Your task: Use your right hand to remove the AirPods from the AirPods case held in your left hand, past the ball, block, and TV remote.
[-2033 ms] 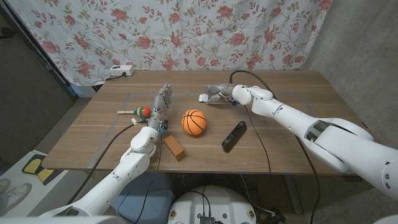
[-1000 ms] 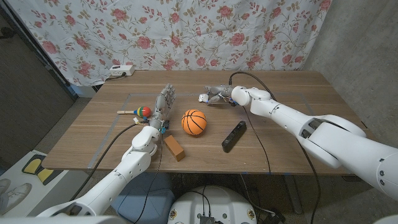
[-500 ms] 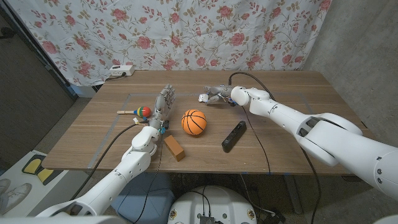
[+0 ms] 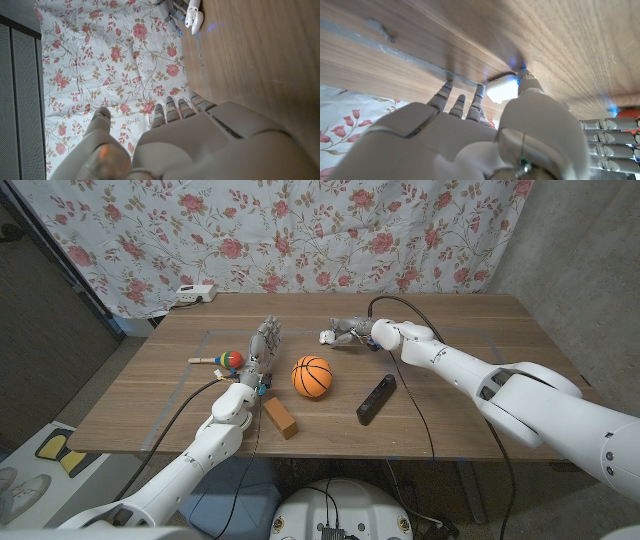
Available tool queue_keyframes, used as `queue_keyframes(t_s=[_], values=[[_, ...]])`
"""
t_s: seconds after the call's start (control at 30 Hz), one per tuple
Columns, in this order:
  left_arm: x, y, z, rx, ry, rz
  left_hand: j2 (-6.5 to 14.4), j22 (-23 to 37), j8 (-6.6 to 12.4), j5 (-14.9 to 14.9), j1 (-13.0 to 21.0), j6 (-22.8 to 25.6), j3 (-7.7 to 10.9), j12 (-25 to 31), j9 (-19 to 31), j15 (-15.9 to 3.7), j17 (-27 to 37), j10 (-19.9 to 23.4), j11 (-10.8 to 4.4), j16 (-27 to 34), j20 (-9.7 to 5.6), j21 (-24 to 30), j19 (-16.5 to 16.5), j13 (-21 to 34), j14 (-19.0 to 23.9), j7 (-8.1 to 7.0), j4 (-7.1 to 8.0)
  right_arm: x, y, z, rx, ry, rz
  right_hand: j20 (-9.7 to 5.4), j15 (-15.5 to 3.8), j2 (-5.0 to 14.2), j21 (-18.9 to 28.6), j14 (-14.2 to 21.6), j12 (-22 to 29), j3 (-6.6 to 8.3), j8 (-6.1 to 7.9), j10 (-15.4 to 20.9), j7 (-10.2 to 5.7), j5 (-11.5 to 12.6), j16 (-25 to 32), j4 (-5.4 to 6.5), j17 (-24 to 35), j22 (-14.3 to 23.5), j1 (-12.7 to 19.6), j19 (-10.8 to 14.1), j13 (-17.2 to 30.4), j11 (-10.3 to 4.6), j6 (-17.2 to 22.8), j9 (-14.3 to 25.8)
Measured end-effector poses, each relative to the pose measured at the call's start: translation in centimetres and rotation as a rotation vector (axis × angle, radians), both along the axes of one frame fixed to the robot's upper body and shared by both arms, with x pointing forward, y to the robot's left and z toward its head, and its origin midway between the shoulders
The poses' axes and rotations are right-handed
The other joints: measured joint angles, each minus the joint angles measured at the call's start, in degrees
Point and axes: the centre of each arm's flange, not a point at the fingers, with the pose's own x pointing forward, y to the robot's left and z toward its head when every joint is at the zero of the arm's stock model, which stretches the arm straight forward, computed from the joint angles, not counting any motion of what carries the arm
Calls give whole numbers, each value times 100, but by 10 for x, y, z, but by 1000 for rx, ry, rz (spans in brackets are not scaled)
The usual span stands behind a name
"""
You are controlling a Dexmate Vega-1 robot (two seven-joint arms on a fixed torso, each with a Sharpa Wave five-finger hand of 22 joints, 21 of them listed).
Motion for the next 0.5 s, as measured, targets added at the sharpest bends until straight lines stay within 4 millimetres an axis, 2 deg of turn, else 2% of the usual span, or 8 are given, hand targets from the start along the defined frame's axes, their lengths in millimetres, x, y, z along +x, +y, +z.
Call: queue_keyframes(t_s=[0.27, 0.4, 0.5], values=[[0, 0, 0, 1, 0, -2, 0, 0, 0, 0, 0, 0, 0, 0, 0, 0, 0, 0, 0, 0, 0, 0, 0, 0, 0, 0, 0, -3, 1, -2, 12, 11, 23, 0, 0, 21, 0, 0, -4, 116, 0, -91, -32, 66, -24, -116, -32, -1, 189, 0, 37, -156, 32, 0], [0, 0, 0, 1, 0, -4, 0, 0, 0, 0, 0, 0, 0, 0, 0, 0, 0, 0, 0, 0, 0, 0, 0, 0, 0, 0, 0, -3, 1, -2, 12, 14, 26, 0, 0, -9, 0, 0, -41, 126, 0, -95, -55, 66, -46, -126, -32, 4, 220, 0, 49, -171, 9, 0], [0, 0, 0, 1, 0, -4, 0, 0, 0, 0, 0, 0, -10, 0, 0, 0, 0, 0, 0, 0, 0, 0, 0, 0, 0, 0, 10, -4, 2, -3, 15, 17, 32, 0, -47, -9, 0, 0, -44, 125, 19, -32, -96, 66, -46, -125, -32, 4, 220, 0, 52, -234, 10, 0]])
